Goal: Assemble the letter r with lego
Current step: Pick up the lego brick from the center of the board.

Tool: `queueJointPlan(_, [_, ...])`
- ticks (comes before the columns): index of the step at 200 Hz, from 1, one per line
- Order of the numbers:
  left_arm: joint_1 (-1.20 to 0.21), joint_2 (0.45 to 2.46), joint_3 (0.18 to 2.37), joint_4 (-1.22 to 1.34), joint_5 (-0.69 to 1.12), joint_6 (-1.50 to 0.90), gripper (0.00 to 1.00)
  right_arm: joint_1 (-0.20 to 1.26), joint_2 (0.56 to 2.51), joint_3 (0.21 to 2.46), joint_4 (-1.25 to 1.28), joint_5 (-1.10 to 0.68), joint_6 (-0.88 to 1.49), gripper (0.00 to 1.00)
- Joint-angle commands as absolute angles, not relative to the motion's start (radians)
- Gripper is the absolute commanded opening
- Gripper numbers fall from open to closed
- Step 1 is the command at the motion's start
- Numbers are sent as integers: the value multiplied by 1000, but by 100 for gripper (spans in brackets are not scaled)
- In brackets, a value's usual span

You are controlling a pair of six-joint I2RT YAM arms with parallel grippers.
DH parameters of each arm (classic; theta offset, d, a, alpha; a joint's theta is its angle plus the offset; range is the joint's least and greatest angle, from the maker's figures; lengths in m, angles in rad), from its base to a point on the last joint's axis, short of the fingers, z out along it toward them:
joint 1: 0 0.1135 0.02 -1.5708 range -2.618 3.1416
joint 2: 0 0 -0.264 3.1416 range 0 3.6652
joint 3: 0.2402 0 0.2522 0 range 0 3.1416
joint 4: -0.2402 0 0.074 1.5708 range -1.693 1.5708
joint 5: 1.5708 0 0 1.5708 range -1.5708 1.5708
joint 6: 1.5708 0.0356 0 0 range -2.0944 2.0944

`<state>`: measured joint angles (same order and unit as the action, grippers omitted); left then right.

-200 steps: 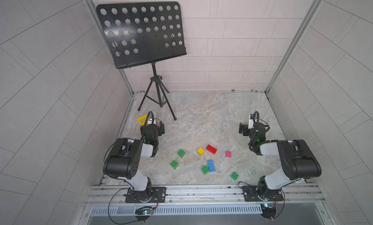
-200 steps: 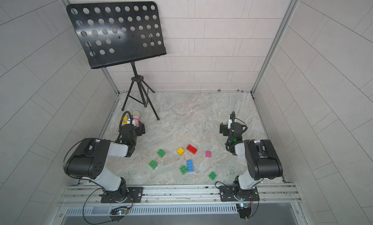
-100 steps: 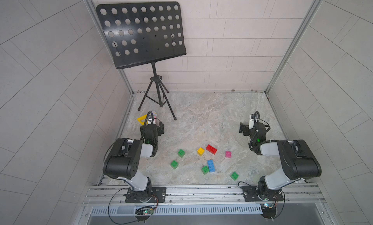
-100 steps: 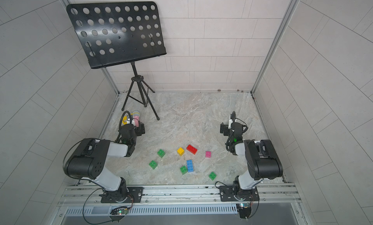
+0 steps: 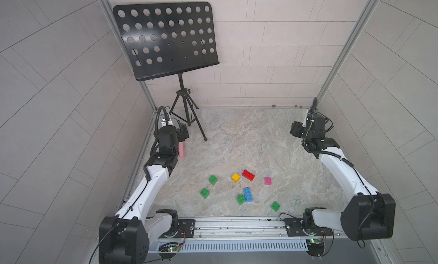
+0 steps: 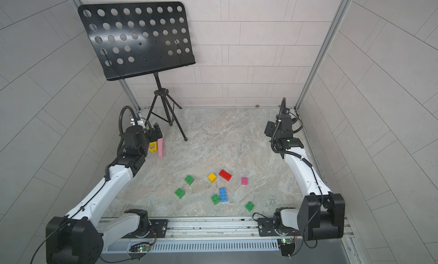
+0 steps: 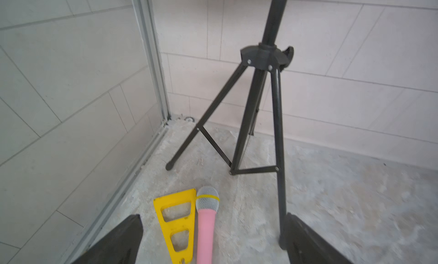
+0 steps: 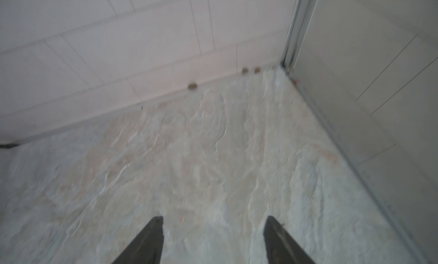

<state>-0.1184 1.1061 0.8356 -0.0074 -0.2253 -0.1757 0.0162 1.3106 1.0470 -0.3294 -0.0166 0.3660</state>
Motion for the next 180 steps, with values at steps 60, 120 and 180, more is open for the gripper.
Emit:
queueJointPlan(60, [-193, 1145, 1014, -780, -35, -311, 96, 441, 1149, 1052, -744, -347, 306, 64])
queueJointPlan(120, [-186, 1094, 974, -903, -27, -389, 99, 698, 1337, 1160, -665, -313, 385, 70])
queueJointPlan(180, [-169, 1042, 966, -928, 65, -434, 98, 838, 1564, 1214, -650, -241, 357, 69])
